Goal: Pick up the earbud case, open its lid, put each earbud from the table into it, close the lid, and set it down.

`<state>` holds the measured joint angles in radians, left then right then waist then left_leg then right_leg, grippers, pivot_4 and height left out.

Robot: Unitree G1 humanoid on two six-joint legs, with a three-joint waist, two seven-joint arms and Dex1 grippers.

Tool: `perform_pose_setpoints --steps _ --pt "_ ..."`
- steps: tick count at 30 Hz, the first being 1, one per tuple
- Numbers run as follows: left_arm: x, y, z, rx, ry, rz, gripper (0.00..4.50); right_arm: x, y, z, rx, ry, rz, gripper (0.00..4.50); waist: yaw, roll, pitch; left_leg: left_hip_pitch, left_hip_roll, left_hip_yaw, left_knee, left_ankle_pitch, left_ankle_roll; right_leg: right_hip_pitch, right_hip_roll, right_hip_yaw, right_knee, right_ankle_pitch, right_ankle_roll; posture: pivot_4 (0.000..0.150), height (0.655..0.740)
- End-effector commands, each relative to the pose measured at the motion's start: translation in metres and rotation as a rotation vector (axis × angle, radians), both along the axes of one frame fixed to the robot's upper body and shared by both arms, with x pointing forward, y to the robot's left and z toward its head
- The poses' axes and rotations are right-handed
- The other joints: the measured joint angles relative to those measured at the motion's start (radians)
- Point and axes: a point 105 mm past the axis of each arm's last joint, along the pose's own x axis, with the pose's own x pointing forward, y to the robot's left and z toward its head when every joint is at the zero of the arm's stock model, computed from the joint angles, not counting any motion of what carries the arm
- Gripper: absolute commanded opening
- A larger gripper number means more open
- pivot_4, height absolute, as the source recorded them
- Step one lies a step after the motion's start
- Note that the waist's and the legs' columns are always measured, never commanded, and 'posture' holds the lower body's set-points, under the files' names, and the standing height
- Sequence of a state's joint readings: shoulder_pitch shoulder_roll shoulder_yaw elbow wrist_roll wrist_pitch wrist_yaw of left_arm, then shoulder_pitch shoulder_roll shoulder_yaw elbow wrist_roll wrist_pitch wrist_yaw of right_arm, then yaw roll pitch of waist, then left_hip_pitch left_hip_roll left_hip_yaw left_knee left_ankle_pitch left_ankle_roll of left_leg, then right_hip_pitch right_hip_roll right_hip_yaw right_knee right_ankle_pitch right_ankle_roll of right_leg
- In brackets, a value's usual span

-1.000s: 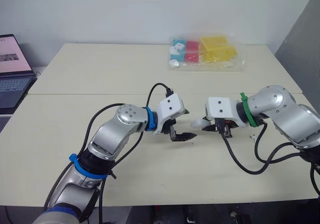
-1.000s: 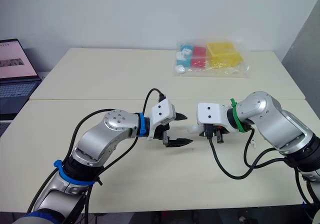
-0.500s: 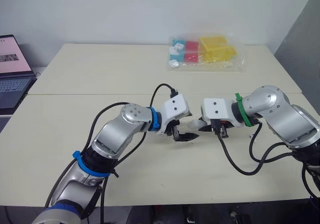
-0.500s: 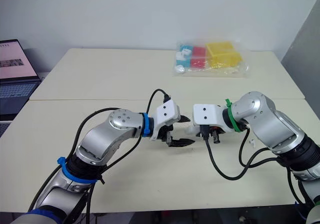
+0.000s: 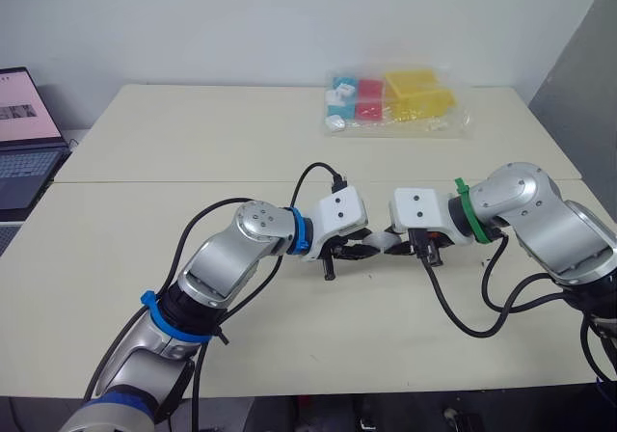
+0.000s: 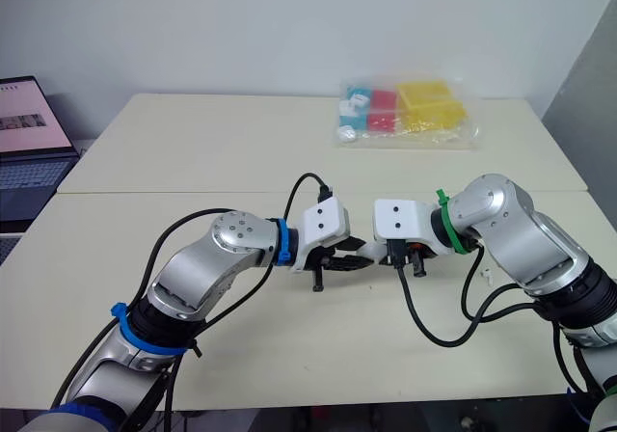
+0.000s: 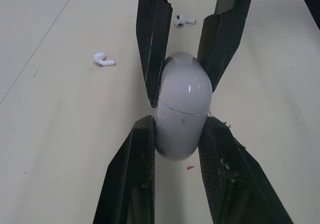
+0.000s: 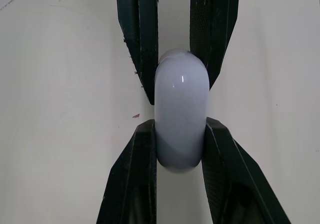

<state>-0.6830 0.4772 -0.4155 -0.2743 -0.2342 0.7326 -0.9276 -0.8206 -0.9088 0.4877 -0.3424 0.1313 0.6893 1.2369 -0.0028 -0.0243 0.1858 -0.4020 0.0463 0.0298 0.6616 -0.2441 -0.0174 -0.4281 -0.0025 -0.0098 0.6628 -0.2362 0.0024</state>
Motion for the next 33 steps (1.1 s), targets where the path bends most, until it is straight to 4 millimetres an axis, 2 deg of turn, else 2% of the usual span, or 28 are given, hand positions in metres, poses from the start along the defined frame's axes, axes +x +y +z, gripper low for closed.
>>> perform_pose_setpoints --steps 1,2,8,12,14,17,19,20,23,25,26,30,33 --pt "-0.004 -0.004 0.008 -0.016 -0.052 -0.025 0.85 0.002 0.003 0.020 0.012 -0.095 0.029 0.81 0.000 0.000 0.000 0.000 0.000 0.000 0.000 0.000 0.000 0.000 0.000 0.000 0.000 0.000 0.000 0.150 0.7400" --pt "-0.003 -0.003 0.007 -0.006 -0.063 -0.025 0.85 0.002 0.002 0.020 0.003 -0.095 0.029 0.81 0.000 0.000 0.000 0.000 0.000 0.000 0.000 0.000 0.000 0.000 0.000 0.000 0.000 0.000 0.000 0.150 0.7400" --pt "-0.005 -0.001 0.001 -0.005 -0.081 -0.039 0.78 -0.003 -0.012 0.016 -0.049 -0.057 0.037 2.89 0.000 0.000 0.000 0.000 0.000 0.000 0.000 0.000 0.000 0.000 0.000 0.000 0.000 0.000 0.000 0.150 0.7400" --pt "-0.003 0.003 -0.007 -0.027 -0.055 -0.033 0.78 0.000 -0.028 0.026 -0.026 -0.043 -0.012 4.34 0.000 0.000 0.000 0.001 0.000 0.000 0.000 0.000 0.000 0.001 0.000 0.000 0.000 0.000 0.000 0.150 0.7400" --pt "0.000 0.004 -0.008 -0.065 -0.034 -0.009 0.78 -0.002 -0.039 0.034 -0.025 -0.041 -0.033 4.35 0.001 0.000 0.000 0.001 0.000 0.000 0.000 0.000 0.000 0.001 0.000 0.000 0.000 0.000 0.000 0.150 0.7400" --pt "0.005 0.008 -0.008 -0.134 0.004 0.028 0.78 -0.007 -0.046 0.042 0.003 -0.039 -0.039 4.35 0.001 0.000 0.000 0.001 0.000 0.000 0.000 0.000 0.000 0.001 0.000 0.000 0.000 0.000 0.000 0.150 0.7400" --pt "0.008 0.012 -0.008 -0.232 0.090 0.072 0.78 -0.014 -0.051 0.049 0.019 -0.064 -0.021 4.35 0.001 0.000 0.000 0.001 0.000 0.000 0.000 0.000 0.000 0.002 0.000 0.000 0.000 0.000 0.000 0.150 0.7400" --pt "0.006 0.014 -0.007 -0.276 0.096 0.056 0.78 -0.014 -0.052 0.054 0.044 -0.099 -0.011 4.35 0.001 0.000 0.000 0.001 0.000 0.000 0.000 0.000 0.000 0.002 0.000 0.000 -0.001 0.000 0.000 0.150 0.7400" --pt "0.000 0.019 -0.005 -0.462 0.225 0.043 0.78 -0.014 -0.036 0.079 0.259 -0.278 0.026 4.35 -0.005 0.000 0.000 0.002 0.000 0.001 0.000 0.000 0.000 0.002 0.000 0.000 0.000 0.000 0.000 0.150 0.7400" --pt "0.000 0.022 -0.006 -0.512 0.279 0.060 0.78 -0.016 -0.031 0.085 0.331 -0.327 0.042 4.35 -0.004 0.000 0.000 0.003 0.000 0.001 0.000 0.000 0.000 0.003 0.000 0.001 0.001 0.000 0.000 0.150 0.7400" --pt "0.000 0.023 -0.006 -0.516 0.286 0.065 0.78 -0.017 -0.030 0.086 0.343 -0.335 0.046 4.35 -0.003 0.000 0.000 0.003 0.000 0.000 0.001 0.000 0.000 0.003 0.000 0.000 0.001 0.000 0.000 0.150 0.7400" --pt "-0.007 0.018 -0.008 -0.504 0.247 -0.005 0.78 -0.035 -0.011 0.061 0.344 -0.260 0.079 4.35 0.001 0.000 0.000 0.004 0.000 -0.001 0.001 0.000 0.000 0.005 0.000 -0.001 0.001 0.000 0.000 0.150 0.7400" --pt "-0.007 0.014 -0.002 -0.511 0.211 -0.023 0.78 -0.036 -0.005 0.054 0.365 -0.254 0.075 4.35 0.001 0.000 0.000 0.003 -0.001 0.000 0.001 0.000 0.000 0.005 -0.001 0.000 0.000 0.000 0.000 0.150 0.7400"
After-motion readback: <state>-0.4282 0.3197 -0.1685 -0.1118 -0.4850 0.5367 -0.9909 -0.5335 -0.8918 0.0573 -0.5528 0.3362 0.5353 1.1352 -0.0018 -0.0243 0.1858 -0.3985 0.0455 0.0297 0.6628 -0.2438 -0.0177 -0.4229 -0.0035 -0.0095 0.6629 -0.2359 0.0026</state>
